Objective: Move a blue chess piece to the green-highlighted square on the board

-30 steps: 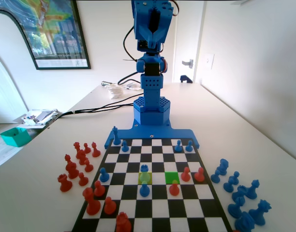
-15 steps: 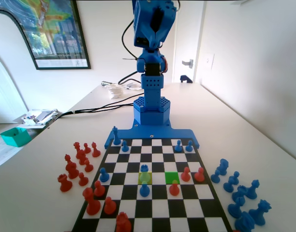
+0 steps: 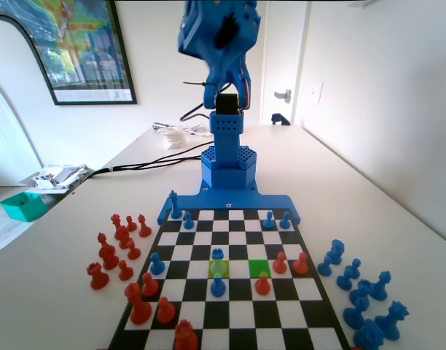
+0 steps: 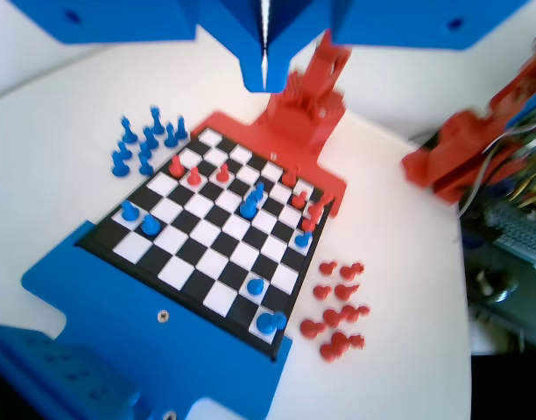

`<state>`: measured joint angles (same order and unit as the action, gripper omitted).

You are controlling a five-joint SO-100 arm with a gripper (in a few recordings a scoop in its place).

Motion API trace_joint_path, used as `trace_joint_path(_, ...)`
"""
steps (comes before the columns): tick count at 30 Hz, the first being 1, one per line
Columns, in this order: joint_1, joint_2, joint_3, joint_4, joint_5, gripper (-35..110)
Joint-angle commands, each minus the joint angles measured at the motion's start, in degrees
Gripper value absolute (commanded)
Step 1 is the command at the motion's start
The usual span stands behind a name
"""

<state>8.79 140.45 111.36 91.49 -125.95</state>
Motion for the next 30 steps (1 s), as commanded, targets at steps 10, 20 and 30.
trace_joint_path(10,4.2,-12.0,6.2,-22.9,11.5,1)
trace_joint_path(20,4.0,-27.5,4.4,-28.2,17.3,1)
trace_joint_path(30,-0.4,-41.1,1.1,-28.6,22.9,8)
